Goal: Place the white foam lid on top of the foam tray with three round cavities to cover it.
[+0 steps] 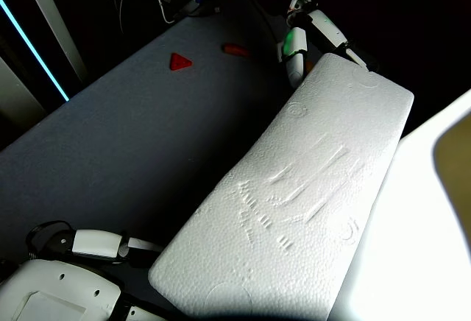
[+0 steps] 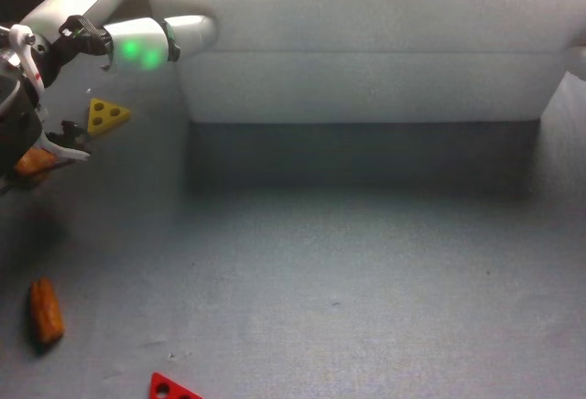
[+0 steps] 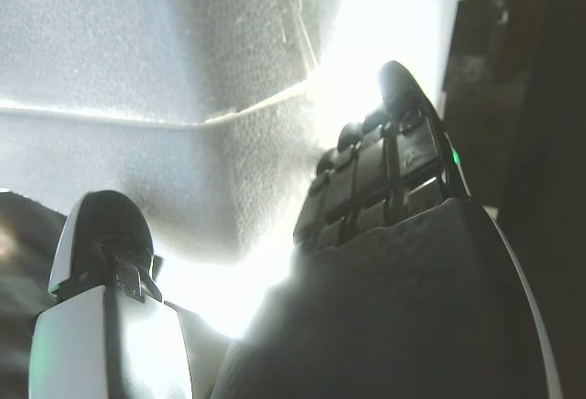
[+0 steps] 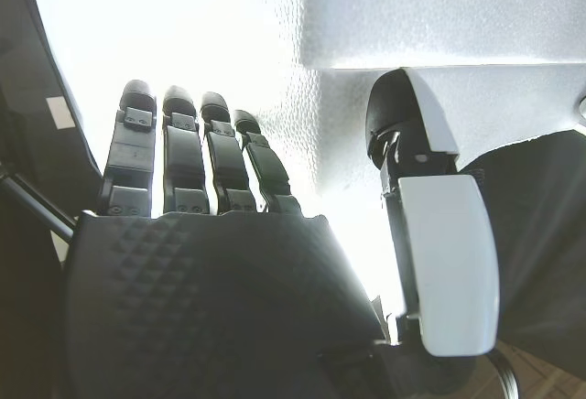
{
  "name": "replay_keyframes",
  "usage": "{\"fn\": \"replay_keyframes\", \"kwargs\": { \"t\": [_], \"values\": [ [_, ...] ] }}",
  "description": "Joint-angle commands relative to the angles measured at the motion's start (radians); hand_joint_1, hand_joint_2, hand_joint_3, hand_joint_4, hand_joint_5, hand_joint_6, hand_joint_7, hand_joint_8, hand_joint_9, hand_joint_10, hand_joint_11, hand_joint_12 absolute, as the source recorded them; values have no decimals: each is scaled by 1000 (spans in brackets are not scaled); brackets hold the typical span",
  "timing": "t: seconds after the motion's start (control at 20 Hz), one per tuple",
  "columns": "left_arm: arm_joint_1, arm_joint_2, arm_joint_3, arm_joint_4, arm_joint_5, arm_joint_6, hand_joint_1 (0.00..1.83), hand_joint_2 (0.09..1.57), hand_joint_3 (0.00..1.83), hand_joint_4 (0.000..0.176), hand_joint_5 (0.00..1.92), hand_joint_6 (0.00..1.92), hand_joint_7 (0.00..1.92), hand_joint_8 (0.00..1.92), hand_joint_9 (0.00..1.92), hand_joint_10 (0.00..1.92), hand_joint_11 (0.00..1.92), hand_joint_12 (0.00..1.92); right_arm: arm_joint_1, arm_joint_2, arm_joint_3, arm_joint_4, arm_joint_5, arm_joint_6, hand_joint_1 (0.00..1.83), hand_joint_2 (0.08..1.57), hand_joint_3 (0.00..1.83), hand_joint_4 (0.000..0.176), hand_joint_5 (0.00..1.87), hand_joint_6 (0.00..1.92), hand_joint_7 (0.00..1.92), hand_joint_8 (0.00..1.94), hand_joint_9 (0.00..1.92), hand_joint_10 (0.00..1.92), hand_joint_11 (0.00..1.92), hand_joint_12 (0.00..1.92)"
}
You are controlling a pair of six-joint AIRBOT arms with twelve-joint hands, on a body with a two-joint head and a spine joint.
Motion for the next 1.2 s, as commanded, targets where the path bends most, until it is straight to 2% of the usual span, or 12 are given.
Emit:
{"fn": "replay_keyframes", "kwargs": {
  "t": [0.0, 0.1, 0.25, 0.3, 0.4, 0.55, 0.7, 0.8, 0.95, 1.0, 1.1, 1.15],
  "values": [
    [1, 5, -6, 24, -98, 2, 471, 1049, 0, 50, 0, 0, 0, 0, 0, 0, 0, 200, 19, 12, 5, -37, 107, 0, 500, 1262, 0, 0, 0, 0, 10, 8, 15, 4, 0, 312],
    [1, 11, -14, 25, -114, 1, 476, 1079, 2, 29, 0, 0, 0, 0, 0, 0, 0, 24, 37, 12, 6, -54, 107, 0, 507, 1284, 0, 0, 0, 0, 6, 2, 26, 8, 0, 608],
    [-2, 14, -18, 31, -123, 1, 462, 1088, 3, 24, 0, 0, 0, 0, 0, 0, 33, 18, 54, 12, 4, -81, 113, 0, 459, 1300, 2, 0, 0, 0, 0, 0, 2, 0, 0, 578],
    [-3, 14, -19, 33, -125, 1, 459, 1083, 1, 26, 0, 0, 0, 0, 0, 0, 34, 20, 55, 12, 5, -89, 112, 0, 453, 1302, 1, 0, 0, 0, 0, 0, 0, 0, 0, 490],
    [-7, 13, -20, 35, -127, 1, 473, 1077, 0, 33, 0, 0, 0, 0, 0, 0, 38, 27, 61, 12, 8, -90, 111, 0, 486, 1299, 0, 0, 0, 0, 0, 0, 0, 0, 0, 518],
    [-8, 11, -22, 41, -131, -1, 477, 1074, 0, 26, 0, 0, 0, 0, 0, 0, 14, 31, 68, 12, 15, -91, 104, 0, 470, 1294, 2, 0, 0, 0, 0, 0, 0, 0, 0, 696],
    [-9, 12, -24, 46, -142, -10, 492, 1061, 0, 31, 0, 0, 0, 0, 0, 0, 2, 28, 74, 10, 19, -91, 100, -4, 509, 1274, 0, 0, 0, 0, 8, 2, 44, 27, 0, 975],
    [-2, 21, -36, 47, -162, -12, 492, 1061, 0, 31, 0, 0, 0, 0, 0, 0, 2, 28, 81, 11, 12, -105, 108, -4, 509, 1274, 0, 0, 0, 0, 8, 2, 44, 27, 0, 975],
    [6, 37, -60, 51, -195, -13, 501, 1076, 1, 31, 0, 0, 0, 0, 0, 0, 0, 184, 83, 24, -5, -114, 122, -4, 528, 1294, 0, 0, 0, 0, 40, 12, 86, 89, 0, 1260],
    [5, 43, -67, 54, -205, -13, 517, 1076, 2, 30, 0, 0, 0, 0, 0, 0, 0, 117, 83, 26, -7, -114, 126, -4, 510, 1286, 0, 0, 0, 0, 7, 1, 25, 26, 0, 1112],
    [4, 45, -69, 56, -209, -13, 524, 1073, 0, 51, 0, 0, 0, 0, 0, 0, 0, 123, 84, 26, -7, -114, 126, -4, 474, 1296, 3, 0, 0, 0, 0, 0, 33, 19, 0, 1155],
    [4, 45, -69, 56, -209, -13, 533, 1069, 0, 46, 4, 1, 0, 0, 0, 0, 0, 125, 84, 26, -7, -114, 126, -4, 473, 1294, 1, 0, 0, 0, 10, 2, 43, 27, 0, 1064]
  ]
}}
